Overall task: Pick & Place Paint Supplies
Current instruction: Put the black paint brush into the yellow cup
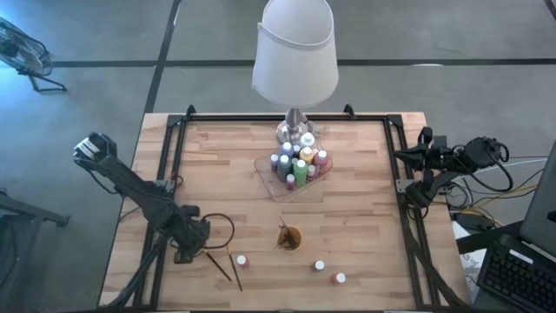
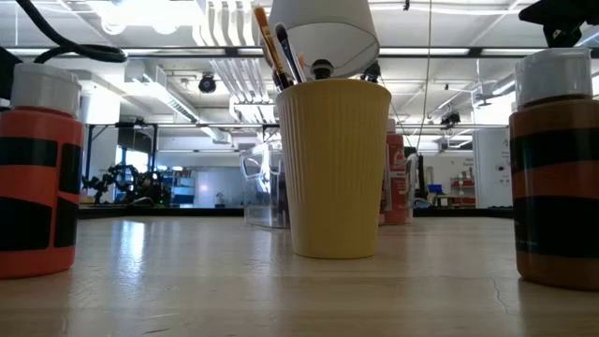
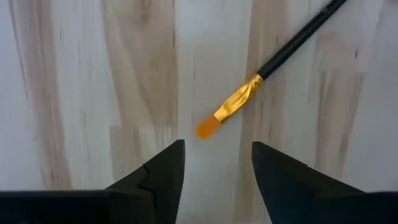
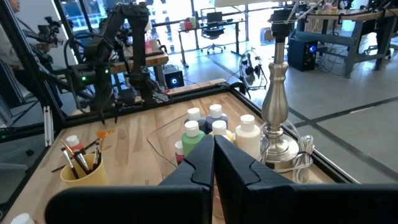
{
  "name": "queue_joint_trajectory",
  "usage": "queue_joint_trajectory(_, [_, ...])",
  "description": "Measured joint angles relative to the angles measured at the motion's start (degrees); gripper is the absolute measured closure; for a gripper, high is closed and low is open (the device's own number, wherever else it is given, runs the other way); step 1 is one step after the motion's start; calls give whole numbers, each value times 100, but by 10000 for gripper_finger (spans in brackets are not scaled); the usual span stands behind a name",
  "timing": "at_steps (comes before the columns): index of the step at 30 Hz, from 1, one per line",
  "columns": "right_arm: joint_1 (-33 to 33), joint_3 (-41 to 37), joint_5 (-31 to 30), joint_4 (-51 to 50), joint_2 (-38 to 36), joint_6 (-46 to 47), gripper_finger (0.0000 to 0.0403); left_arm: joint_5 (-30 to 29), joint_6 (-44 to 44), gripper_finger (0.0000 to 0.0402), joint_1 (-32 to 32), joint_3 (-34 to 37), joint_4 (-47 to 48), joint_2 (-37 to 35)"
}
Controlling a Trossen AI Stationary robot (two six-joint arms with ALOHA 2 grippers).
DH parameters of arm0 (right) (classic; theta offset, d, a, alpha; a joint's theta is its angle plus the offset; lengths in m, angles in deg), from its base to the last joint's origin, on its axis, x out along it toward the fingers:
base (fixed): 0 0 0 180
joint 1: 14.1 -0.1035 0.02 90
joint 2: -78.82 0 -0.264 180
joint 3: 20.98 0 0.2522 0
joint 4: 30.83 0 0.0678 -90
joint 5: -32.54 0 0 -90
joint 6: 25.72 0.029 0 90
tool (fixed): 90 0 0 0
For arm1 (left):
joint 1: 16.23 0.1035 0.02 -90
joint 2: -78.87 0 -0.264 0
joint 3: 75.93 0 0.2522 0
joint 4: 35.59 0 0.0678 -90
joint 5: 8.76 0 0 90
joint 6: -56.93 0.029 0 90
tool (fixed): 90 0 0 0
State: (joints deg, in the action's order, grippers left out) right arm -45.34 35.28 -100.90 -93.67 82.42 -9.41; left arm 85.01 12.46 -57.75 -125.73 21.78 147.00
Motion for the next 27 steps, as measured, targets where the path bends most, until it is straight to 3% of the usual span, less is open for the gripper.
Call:
queue_joint_trajectory(14, [1,0,-1,0,0,0,394,-361,676,211,2,557,-857,9])
queue_joint_trajectory(27, [1,0,0,0,-2,0,394,-453,569,211,0,901,-1342,-1])
